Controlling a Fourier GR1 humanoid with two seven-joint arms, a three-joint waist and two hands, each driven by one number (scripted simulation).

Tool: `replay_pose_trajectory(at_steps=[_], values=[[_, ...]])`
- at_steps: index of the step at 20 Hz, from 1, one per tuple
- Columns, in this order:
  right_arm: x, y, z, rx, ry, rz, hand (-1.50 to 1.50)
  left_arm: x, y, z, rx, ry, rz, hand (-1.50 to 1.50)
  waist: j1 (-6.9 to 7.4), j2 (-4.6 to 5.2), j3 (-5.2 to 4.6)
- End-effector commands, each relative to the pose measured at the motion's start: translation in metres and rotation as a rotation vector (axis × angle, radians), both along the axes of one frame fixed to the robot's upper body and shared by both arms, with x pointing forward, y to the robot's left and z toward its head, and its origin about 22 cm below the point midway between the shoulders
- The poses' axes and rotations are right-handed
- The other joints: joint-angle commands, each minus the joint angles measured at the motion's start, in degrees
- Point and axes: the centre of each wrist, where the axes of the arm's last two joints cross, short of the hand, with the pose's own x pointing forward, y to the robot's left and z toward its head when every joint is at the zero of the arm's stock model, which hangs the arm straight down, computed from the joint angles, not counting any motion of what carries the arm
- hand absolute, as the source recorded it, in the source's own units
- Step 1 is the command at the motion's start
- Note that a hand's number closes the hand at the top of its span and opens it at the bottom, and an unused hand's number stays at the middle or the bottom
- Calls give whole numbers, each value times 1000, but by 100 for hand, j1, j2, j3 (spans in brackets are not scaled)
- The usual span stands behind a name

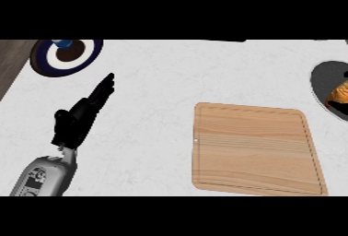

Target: Pick the croissant from the cutting board and place it in the pan

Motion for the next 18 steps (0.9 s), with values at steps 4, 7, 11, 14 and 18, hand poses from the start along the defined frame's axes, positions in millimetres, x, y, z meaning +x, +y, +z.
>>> replay_pose_trajectory(at_steps=[4, 7, 11, 14, 18], values=[[1, 4, -6, 161, 26, 20, -150, -2, 0, 4, 3, -2, -10, 0, 88, 23, 34], [16, 18, 1, 309, -58, 64, -150, 0, -2, -4, 2, -3, -18, 0, 30, 24, 26], [19, 13, 14, 506, -188, 53, -150, 0, -1, 2, -3, 0, -22, 0, 78, 43, 42], [3, -10, 22, 610, -209, 65, -150, -7, -4, -7, -8, 0, -10, 0, 38, 25, 36], [-24, -36, 17, 697, -184, 114, -150, -11, 4, -8, -14, 0, -5, 0, -25, 5, 34]])
